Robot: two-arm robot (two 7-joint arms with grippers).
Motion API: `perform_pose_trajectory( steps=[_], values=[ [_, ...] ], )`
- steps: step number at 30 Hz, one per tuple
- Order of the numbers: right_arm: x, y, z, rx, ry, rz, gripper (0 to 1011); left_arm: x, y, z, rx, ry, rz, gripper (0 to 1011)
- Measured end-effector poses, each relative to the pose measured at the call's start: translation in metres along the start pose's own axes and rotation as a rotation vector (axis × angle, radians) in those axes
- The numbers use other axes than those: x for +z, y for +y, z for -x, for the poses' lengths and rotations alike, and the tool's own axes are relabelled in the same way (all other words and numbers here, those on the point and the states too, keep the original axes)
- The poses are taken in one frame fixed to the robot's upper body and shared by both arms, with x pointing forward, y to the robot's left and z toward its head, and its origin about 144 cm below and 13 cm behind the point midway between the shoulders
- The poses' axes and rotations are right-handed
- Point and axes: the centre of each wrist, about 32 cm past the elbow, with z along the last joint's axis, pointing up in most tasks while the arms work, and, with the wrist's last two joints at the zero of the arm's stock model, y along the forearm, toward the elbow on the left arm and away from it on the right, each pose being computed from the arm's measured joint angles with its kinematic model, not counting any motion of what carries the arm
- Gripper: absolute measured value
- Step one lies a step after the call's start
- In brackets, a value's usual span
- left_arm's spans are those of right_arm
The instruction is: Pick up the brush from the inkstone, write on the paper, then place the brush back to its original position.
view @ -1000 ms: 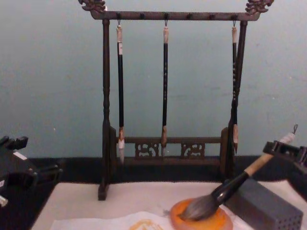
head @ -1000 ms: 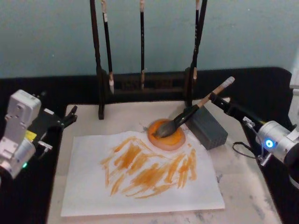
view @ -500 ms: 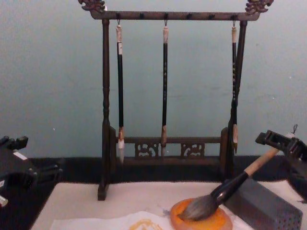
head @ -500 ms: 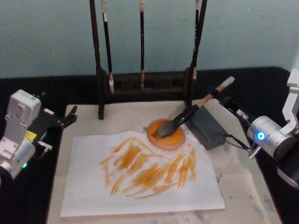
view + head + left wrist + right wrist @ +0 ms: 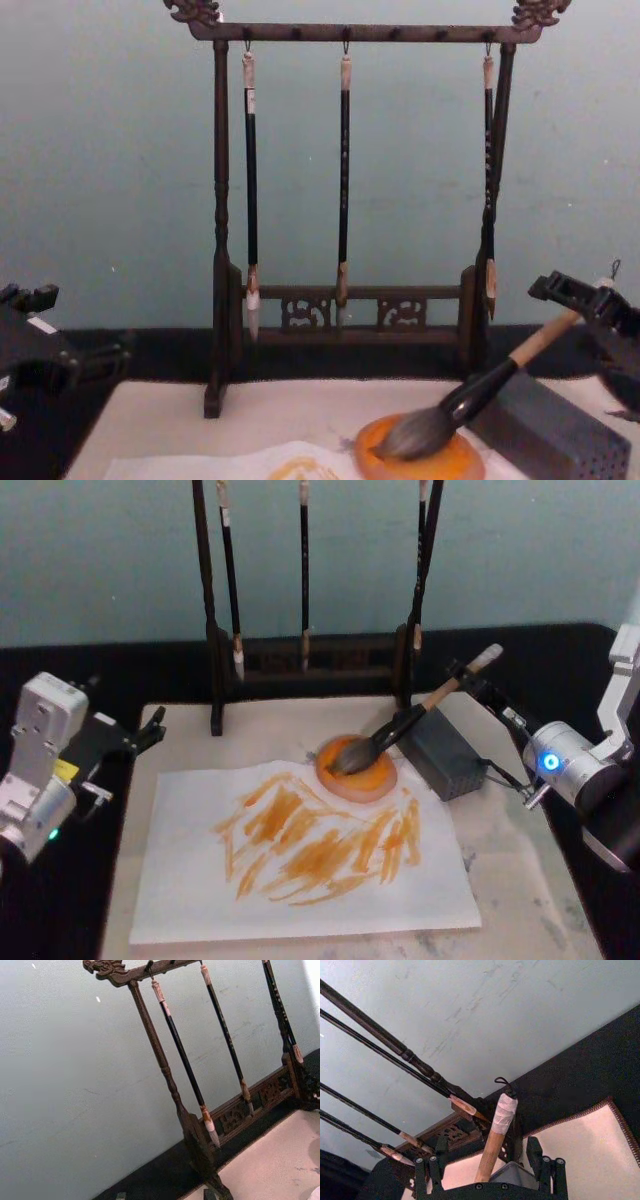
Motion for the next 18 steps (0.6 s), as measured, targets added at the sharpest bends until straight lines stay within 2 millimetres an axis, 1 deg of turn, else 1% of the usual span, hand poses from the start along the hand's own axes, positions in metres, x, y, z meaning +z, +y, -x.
perform_pose_trajectory(
  steps=[18],
  values=[
    [0.0002,0.0036,-0.0032,0.013,0.001,0.005,1000,0.0000,0.0000,0.0000,0.000,0.000,0.000,1001]
  ],
)
